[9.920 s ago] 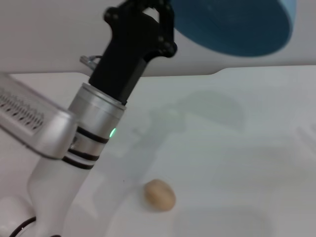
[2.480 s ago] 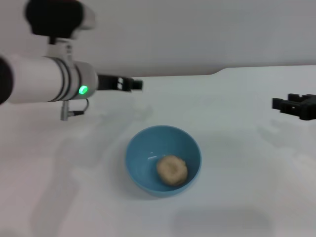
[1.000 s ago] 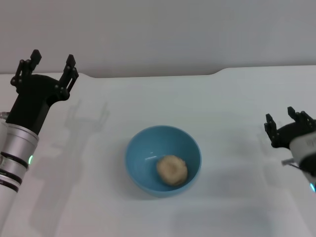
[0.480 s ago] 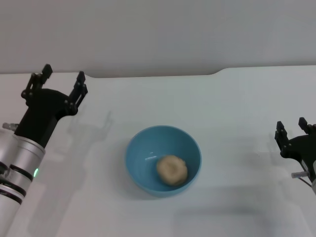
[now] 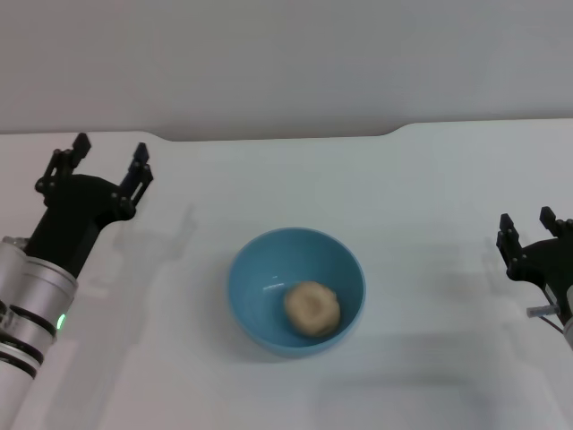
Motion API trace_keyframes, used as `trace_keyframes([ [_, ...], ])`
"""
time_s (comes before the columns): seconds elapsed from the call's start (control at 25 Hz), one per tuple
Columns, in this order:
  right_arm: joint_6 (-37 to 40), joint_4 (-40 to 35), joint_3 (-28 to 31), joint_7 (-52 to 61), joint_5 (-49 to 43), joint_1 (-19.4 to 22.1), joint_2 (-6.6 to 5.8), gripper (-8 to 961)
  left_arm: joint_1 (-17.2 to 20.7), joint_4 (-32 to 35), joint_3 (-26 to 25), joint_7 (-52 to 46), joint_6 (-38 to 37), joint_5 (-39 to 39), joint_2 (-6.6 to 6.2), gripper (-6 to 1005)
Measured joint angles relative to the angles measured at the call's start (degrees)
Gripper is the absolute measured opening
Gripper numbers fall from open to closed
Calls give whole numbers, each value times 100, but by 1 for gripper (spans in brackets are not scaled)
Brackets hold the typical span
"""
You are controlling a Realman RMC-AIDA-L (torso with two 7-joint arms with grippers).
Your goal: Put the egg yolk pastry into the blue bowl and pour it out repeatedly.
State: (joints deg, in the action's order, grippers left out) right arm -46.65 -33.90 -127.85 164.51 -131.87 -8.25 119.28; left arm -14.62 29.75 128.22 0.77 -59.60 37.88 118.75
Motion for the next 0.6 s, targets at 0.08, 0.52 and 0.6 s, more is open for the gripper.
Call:
trace_keyframes([
  [0.08, -1, 2, 18, 1, 0, -5, -4, 478, -16, -44, 1, -120, 6, 88, -1, 738],
  [0.52, -8, -22, 0, 7, -2, -55, -19, 477, -106, -81, -12, -201, 178, 106, -9, 738],
  [0.6, -10, -31, -1, 9, -4, -55, -19, 477, -115, -84, -9, -201, 209, 105, -10, 738],
])
